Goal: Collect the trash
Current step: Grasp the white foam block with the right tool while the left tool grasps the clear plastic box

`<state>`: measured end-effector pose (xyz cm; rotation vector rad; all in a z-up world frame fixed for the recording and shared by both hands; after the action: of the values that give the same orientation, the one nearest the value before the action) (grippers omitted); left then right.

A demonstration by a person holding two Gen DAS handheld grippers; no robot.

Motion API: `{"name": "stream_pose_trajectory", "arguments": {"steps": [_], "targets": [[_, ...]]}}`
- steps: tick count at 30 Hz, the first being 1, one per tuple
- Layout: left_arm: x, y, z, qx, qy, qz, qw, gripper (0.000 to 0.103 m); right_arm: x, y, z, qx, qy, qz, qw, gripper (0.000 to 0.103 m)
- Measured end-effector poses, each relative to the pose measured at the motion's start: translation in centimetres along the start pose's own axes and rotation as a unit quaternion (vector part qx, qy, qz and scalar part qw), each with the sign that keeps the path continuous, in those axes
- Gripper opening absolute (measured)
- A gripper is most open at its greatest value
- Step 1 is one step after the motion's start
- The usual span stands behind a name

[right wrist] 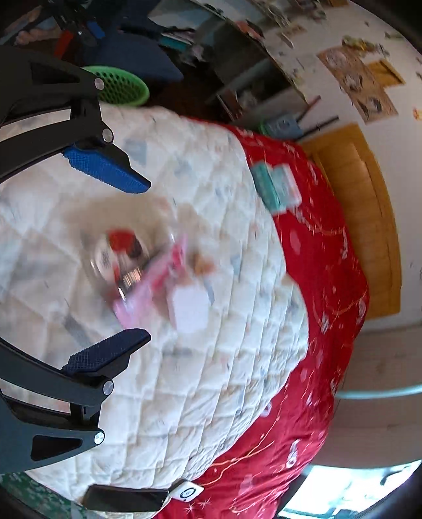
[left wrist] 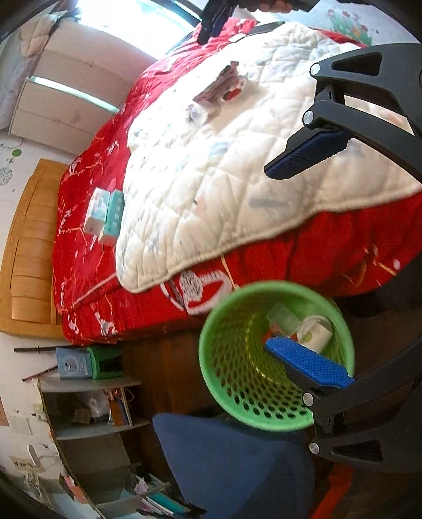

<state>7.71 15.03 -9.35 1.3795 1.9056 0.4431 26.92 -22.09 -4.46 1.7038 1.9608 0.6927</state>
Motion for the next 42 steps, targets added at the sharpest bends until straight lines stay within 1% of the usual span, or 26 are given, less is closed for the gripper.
{"name": "stream_pose_trajectory", "arguments": {"steps": [4, 7, 13, 17, 20, 22, 23, 25, 26, 27, 30, 35, 39, 42], "targets": [[-1.6, 1.8, 2.2, 0.004, -0.006, 0.005, 1.0, 0.096, -2.6, 1.6, 3.8, 0.021, -0.018, 0.008, 1.0, 0.079], [-2.7, 3.4, 4.2, 0.008, -0.009, 0.011, 0.9999, 0.096, -3.6, 2.4, 6.6, 0.039, -0.024, 0.006, 0.999, 0.078], [-4.4, 5.6, 7.2, 0.016, -0.011, 0.017, 0.9997, 0.096, -2.9, 3.2, 11.1, 0.062, -0.014, -0.017, 0.998, 0.078], [-4.9, 6.7, 8.6, 0.018, -0.007, 0.021, 0.9996, 0.096, -1.7, 2.9, 13.4, 0.073, -0.021, -0.041, 0.996, 0.078], [-5.3, 7.1, 9.7, 0.024, -0.008, 0.026, 0.9994, 0.096, -1.3, 2.9, 14.9, 0.074, -0.035, -0.055, 0.995, 0.078], [-5.7, 7.3, 10.3, 0.027, -0.007, 0.031, 0.9991, 0.095, -1.1, 2.7, 15.7, 0.081, -0.03, -0.055, 0.995, 0.078], [-5.9, 7.4, 10.6, 0.028, -0.008, 0.033, 0.999, 0.095, -1.1, 2.7, 15.9, 0.082, -0.031, -0.055, 0.995, 0.077], [-6.5, 7.8, 11.3, 0.029, -0.01, 0.04, 0.9987, 0.095, -1.0, 2.6, 16.3, 0.082, -0.034, -0.059, 0.994, 0.071], [-6.8, 8.0, 11.7, 0.03, -0.012, 0.043, 0.9985, 0.095, -1.0, 2.5, 16.4, 0.083, -0.034, -0.06, 0.994, 0.065], [-7.0, 8.2, 12.0, 0.031, -0.013, 0.045, 0.9984, 0.095, -1.0, 2.4, 16.5, 0.084, -0.036, -0.06, 0.994, 0.061], [-8.3, 8.8, 13.3, 0.038, -0.023, 0.059, 0.9973, 0.094, -1.4, 2.2, 16.2, 0.082, -0.038, -0.056, 0.994, 0.06], [-11.9, 10.4, 15.7, 0.044, -0.05, 0.107, 0.9921, 0.092, -2.6, 2.1, 14.4, 0.072, -0.033, -0.045, 0.996, 0.06], [-15.6, 11.3, 18.2, 0.053, -0.08, 0.152, 0.9836, 0.091, -3.9, 2.0, 11.8, 0.058, -0.024, -0.045, 0.997, 0.06], [-18.3, 11.4, 20.4, 0.071, -0.106, 0.187, 0.974, 0.091, -4.7, 1.9, 10.0, 0.048, -0.018, -0.046, 0.998, 0.06]]}}
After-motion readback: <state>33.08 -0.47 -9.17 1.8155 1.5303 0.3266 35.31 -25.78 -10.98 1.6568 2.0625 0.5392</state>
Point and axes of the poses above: each gripper's, at about its wrist camera, not at the fingertips, and z roughly the way its jaws point, x to its left, y to its top, the point moved 6 cm from there along z, roughly the way its jaws point, and after that the axes turned 14 degrees about -y, right-handed, at the moved point
